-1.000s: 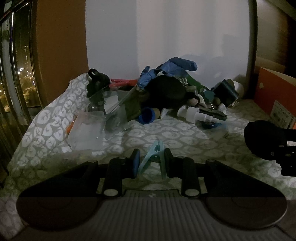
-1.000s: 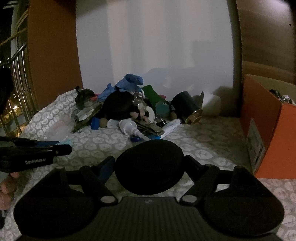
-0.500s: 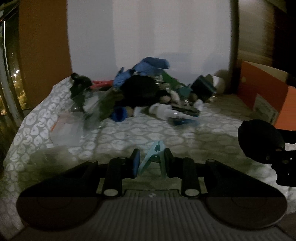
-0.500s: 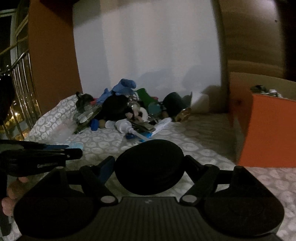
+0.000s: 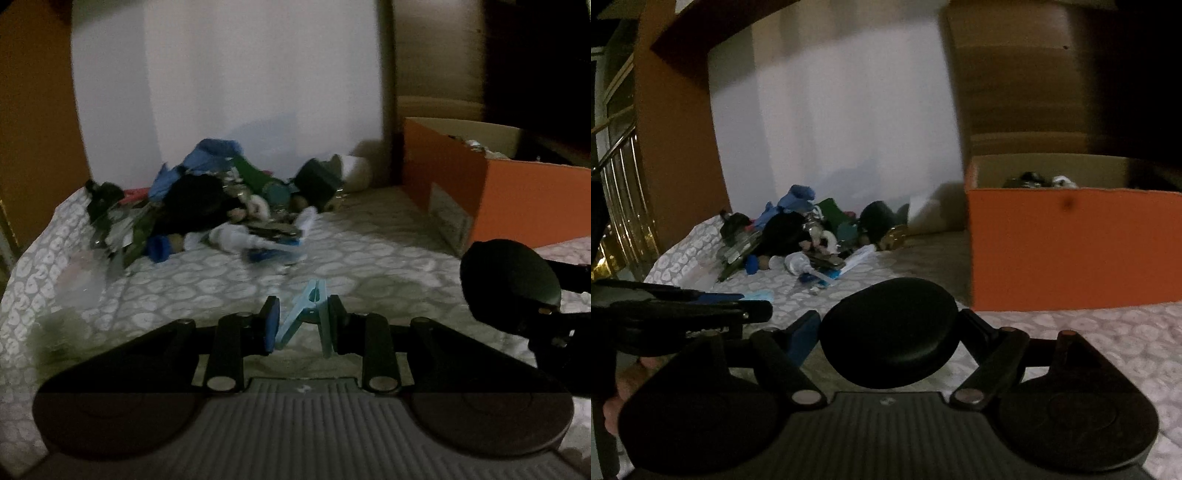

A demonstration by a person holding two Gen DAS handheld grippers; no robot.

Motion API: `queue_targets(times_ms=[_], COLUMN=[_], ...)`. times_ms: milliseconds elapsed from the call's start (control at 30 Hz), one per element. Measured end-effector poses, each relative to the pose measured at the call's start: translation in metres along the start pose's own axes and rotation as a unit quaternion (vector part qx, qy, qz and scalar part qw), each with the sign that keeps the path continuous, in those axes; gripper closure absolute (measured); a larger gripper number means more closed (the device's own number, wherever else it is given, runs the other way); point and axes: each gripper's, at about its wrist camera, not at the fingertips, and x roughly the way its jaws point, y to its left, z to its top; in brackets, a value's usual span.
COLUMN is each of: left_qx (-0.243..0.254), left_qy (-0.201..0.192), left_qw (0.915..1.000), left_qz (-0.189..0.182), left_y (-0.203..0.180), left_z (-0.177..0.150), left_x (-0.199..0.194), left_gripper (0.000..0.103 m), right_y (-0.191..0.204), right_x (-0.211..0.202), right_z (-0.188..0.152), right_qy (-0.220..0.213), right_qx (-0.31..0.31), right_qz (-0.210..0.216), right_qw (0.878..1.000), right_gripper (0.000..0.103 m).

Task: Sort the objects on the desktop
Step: 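Lift the clothespin and black round object and carry both toward the orange box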

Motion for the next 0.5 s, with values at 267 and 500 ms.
queue_targets(times_ms=[267, 500], left_qx=[0.018, 0.027], left_qy=[-0.005, -0.008], left_qw=[0.9998, 0.9994], left_qz=[-0.011, -0.02], left_y=[-0.026, -0.043], left_z=[0.006, 0.007], left_x=[-0.004, -0.007], left_gripper=[0.075, 0.075], right_y=[-0.023, -0.036], right_x=[-0.022, -0.032], right_z=[-0.004, -0.005], right_qy=[-0.016, -0.024], right_qx=[0.015, 0.02], right_qz=[-0.015, -0.023], right_qw=[1.0, 0.999], right_gripper=[0.023, 0.023])
